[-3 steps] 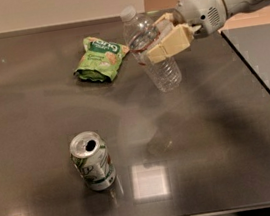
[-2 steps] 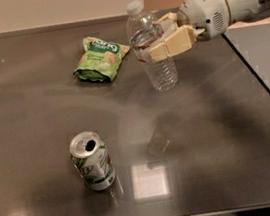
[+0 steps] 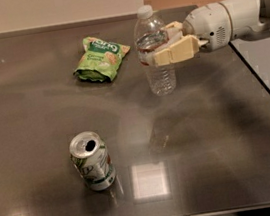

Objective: Place water bottle upright

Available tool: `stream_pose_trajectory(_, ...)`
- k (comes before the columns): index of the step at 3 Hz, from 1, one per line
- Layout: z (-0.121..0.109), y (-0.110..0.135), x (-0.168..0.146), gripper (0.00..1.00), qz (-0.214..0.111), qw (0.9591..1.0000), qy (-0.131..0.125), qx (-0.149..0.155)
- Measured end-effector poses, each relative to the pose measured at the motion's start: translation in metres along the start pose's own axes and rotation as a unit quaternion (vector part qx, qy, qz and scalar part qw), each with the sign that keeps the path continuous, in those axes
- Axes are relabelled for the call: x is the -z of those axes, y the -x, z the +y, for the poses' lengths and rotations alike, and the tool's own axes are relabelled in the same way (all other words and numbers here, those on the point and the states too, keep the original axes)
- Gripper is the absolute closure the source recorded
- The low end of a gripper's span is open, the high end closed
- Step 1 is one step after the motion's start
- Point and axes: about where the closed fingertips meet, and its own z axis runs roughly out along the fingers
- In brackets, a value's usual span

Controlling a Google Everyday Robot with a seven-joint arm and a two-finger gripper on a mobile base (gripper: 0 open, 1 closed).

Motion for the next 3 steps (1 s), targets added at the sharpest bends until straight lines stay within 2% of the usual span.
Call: stream_pose_trajectory(3,-0.013,-0.028,0.008,1.0,-0.051,0.9986,-0.011,-0.011)
